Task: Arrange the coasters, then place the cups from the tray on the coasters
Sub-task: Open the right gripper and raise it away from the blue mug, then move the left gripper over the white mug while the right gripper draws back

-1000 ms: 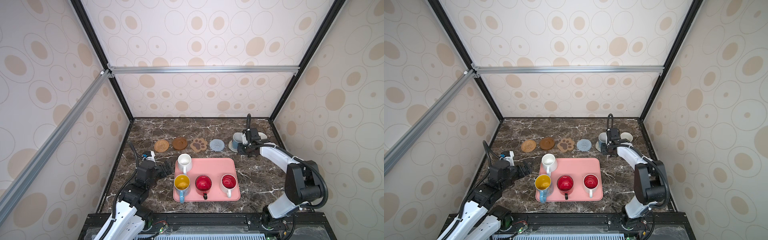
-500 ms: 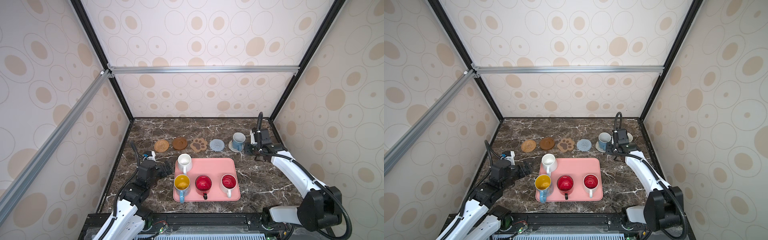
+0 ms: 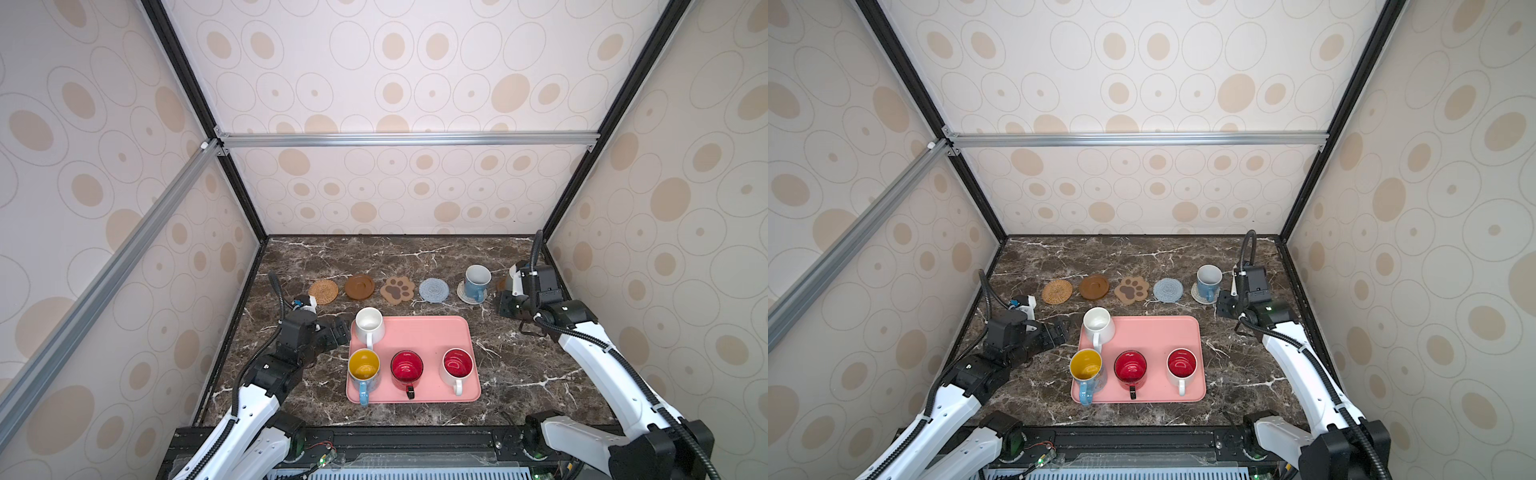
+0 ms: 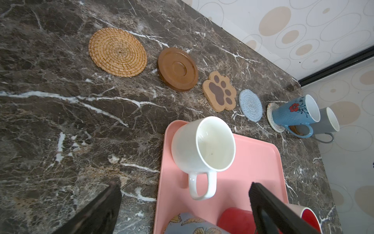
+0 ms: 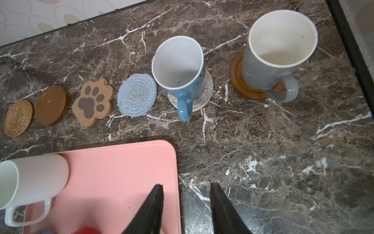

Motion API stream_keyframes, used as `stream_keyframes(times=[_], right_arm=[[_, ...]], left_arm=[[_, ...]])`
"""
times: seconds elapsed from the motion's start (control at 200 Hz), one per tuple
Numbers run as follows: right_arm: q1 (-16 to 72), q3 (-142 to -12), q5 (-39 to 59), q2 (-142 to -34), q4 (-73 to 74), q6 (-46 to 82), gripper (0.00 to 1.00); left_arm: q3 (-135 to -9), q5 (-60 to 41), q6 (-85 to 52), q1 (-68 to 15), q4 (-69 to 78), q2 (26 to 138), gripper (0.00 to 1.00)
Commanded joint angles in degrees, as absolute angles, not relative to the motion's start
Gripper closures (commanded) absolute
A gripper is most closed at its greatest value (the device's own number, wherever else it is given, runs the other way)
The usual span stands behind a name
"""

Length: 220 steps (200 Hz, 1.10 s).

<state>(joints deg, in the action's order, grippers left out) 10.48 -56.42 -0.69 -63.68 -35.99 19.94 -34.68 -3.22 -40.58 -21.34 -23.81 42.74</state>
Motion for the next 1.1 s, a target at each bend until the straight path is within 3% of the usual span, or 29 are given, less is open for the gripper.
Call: stream_keyframes(times=[0.0, 0.715, 1.096], right_arm=[[10.2, -55.6, 0.7, -61.2, -39.5, 21.3, 0.58], [10.2, -51.7, 7.4, -57.6, -39.2, 20.2, 0.57], [10.2, -51.0, 8.2, -56.7, -40.1, 20.4, 0.56]], left_arm=[[-39.0, -5.1, -36.7, -21.7, -26.9, 44.8, 0.02], [-51.1, -2.0, -37.5, -35.4, -34.4, 63.5, 0.07], [-51.3, -0.7, -38.9, -38.9, -35.2, 66.6, 0.09]])
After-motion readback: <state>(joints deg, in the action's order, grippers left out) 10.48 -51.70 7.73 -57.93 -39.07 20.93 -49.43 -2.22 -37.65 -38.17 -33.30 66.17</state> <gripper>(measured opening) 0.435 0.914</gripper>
